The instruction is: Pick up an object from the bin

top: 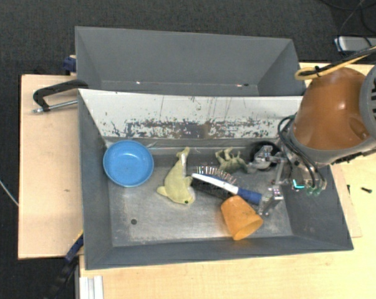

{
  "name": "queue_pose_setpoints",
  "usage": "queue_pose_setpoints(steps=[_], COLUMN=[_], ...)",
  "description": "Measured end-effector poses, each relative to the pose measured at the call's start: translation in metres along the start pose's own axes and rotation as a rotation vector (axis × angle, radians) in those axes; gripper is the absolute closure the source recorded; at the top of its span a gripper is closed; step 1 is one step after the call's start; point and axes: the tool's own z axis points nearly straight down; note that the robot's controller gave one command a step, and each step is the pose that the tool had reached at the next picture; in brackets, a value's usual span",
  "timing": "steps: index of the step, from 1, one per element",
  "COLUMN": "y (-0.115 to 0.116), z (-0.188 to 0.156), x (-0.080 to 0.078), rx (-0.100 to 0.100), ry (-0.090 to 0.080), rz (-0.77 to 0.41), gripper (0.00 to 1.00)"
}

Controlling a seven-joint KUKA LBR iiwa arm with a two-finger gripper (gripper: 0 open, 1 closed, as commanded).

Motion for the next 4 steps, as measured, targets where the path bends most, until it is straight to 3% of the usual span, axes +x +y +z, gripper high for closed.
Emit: queue_pose_setpoints(steps=[1,2,3,4], y=[0.087,0.094,0.090,0.087], z=[0.090,0.059,0.060,0.087], x=[-0.028,-0.040,-0.050,-0.054], rx=[-0.002,-0.002,-0.002,-0.006], ry=[-0.017,-0.014,-0.010,-0.006], rz=[0.106,0.228,0.350,0.471], gripper=[0.00,0.00,0.00,0.00])
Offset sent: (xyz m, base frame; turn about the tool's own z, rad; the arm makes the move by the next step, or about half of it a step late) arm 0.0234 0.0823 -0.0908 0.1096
